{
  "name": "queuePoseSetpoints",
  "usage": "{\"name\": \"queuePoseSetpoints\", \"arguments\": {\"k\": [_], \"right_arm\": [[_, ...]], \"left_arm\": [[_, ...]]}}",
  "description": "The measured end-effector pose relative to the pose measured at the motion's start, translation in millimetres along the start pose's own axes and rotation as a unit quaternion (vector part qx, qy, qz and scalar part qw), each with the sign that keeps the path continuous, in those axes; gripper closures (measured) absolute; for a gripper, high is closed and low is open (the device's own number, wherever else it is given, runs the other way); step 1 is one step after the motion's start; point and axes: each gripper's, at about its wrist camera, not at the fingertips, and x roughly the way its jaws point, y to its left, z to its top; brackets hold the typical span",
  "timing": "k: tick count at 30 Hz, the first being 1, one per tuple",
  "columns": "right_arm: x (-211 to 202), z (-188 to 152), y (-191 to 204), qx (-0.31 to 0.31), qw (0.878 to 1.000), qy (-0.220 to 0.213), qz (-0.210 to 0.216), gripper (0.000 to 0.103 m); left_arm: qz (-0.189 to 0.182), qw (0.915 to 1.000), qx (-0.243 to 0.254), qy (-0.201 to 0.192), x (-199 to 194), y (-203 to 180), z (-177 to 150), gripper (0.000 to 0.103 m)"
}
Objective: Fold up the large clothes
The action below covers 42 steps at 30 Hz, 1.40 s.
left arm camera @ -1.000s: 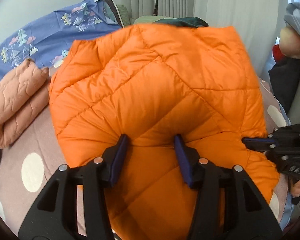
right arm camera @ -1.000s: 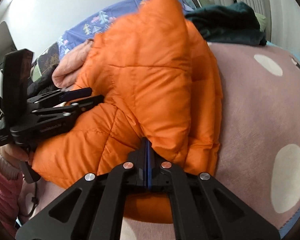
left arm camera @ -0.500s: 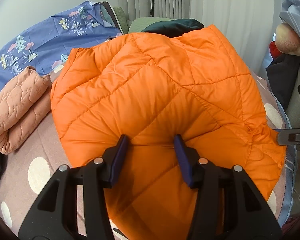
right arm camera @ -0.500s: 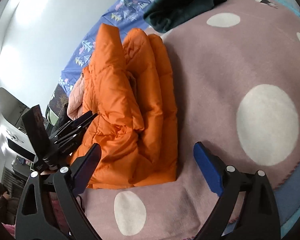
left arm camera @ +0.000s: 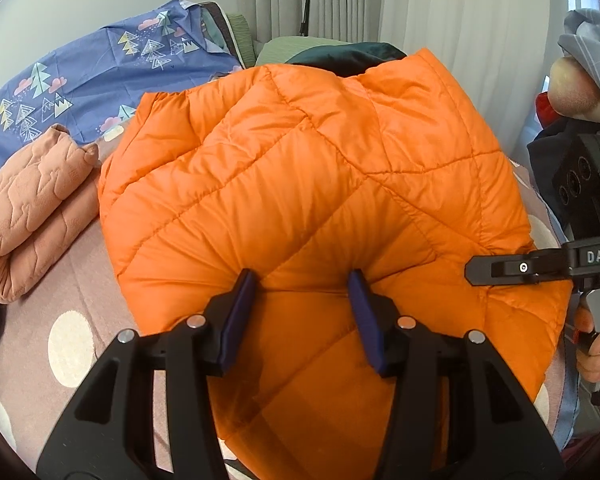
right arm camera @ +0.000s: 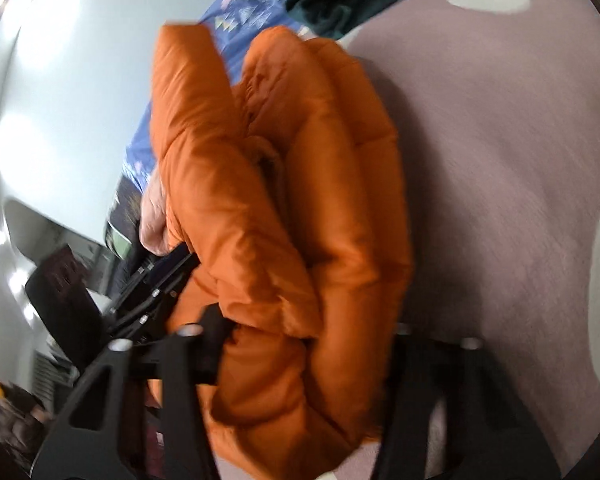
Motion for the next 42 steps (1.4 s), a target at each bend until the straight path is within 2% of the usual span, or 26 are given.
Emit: {"name": "queuePoseSetpoints", "arguments": {"k": [3,4,5,7,8,10,12,13,14,16,18,19,20,22,23,25,27,30,34,37,39,42], "right_arm": [[-2.2,-0.6,1.8,-0.013,1.0,0.0,-0.009,0.067],[-1.9,-0.9,4.2,-0.018,1.0,-0.002,-0.013,0.067],[-1.1,-1.2,7.0,-0.023,1.0,-0.003,-0.017,0.067],[2.8,-2.8,12.8,-0.033,0.999,-0.004,-0.021,0.066],[4.0,-4.1,13.0,-0.038,0.999,-0.003,-0.023,0.066],[8.7,-6.3,16.1,-0.048,0.998,-0.003,-0.027,0.065],[7.3,-7.9,15.9,-0.055,0.998,-0.004,-0.031,0.063],[7.5,-8.8,16.4,-0.06,0.998,-0.005,-0.033,0.062],[7.8,-9.4,16.4,-0.063,0.997,-0.005,-0.036,0.061],[10.0,-10.8,16.6,-0.071,0.997,-0.003,-0.042,0.059],[15.5,-7.1,16.2,-0.075,0.996,-0.001,-0.039,0.061],[14.9,-5.4,19.1,-0.083,0.996,-0.005,-0.033,0.069],[13.0,-4.0,26.0,-0.098,0.995,-0.011,-0.033,0.076],[0.9,-2.5,51.9,-0.154,0.986,-0.038,-0.042,0.08],[-5.7,0.3,65.2,-0.18,0.981,-0.054,-0.04,0.08],[-20.4,14.6,93.2,-0.218,0.972,-0.088,-0.028,0.08],[-33.5,38.5,125.7,-0.264,0.956,-0.127,-0.024,0.08],[-37.8,77.7,158.3,-0.3,0.941,-0.158,-0.021,0.08],[-11.3,155.0,184.7,-0.302,0.938,-0.169,-0.003,0.08],[19.5,191.5,185.2,-0.291,0.942,-0.169,-0.002,0.08],[40.6,203.9,181.1,-0.287,0.943,-0.167,-0.012,0.08],[82.2,219.3,171.7,-0.29,0.943,-0.16,-0.042,0.08]], "left_arm": [[-0.002,1.0,-0.005,-0.002,-5.6,0.8,4.3,0.049],[-0.005,0.9997,-0.022,-0.012,-12.7,5.2,7.3,0.04],[-0.005,0.9989,-0.04,-0.026,-19.9,10.6,9.7,0.026],[0.002,0.9915,-0.107,-0.074,-41.1,39.0,10.8,0.014],[-0.002,0.9874,-0.137,-0.079,-43.6,54.3,9.9,0.012],[-0.005,0.9809,-0.189,-0.046,-28.2,84.5,5.7,0.012],[-0.009,0.9799,-0.199,-0.008,-4.3,98.1,2.1,0.01],[-0.023,0.9785,-0.205,-0.001,8.1,104.5,0.1,0.004],[-0.036,0.9761,-0.214,0.0,16.1,109.1,-1.1,0.002],[-0.088,0.9656,-0.245,0.008,37.1,115.7,-2.7,0.002],[-0.127,0.9576,-0.259,0.006,49.8,113.1,-1.5,0.011],[-0.127,0.9577,-0.258,-0.001,50.7,108.6,1.5,0.022],[-0.122,0.961,-0.248,-0.009,47.4,104.4,6.1,0.039],[-0.106,0.972,-0.207,-0.036,26.1,93.6,26.0,0.057],[-0.096,0.9759,-0.189,-0.051,15.2,89.8,37.4,0.061],[-0.08,0.9807,-0.152,-0.093,-15.8,84.4,70.2,0.062],[-0.074,0.9797,-0.131,-0.132,-42.5,87.6,104.5,0.062],[-0.034,0.9802,-0.091,-0.172,-65.7,95.2,161.2,0.061],[0.033,0.9818,-0.068,-0.174,-62.0,121.9,227.3,0.06],[0.074,0.9818,-0.066,-0.162,-38.0,145.1,261.6,0.058],[0.092,0.9818,-0.069,-0.151,-15.4,161.5,273.5,0.058],[0.117,0.9822,-0.07,-0.129,21.3,177.0,274.6,0.058]]}}
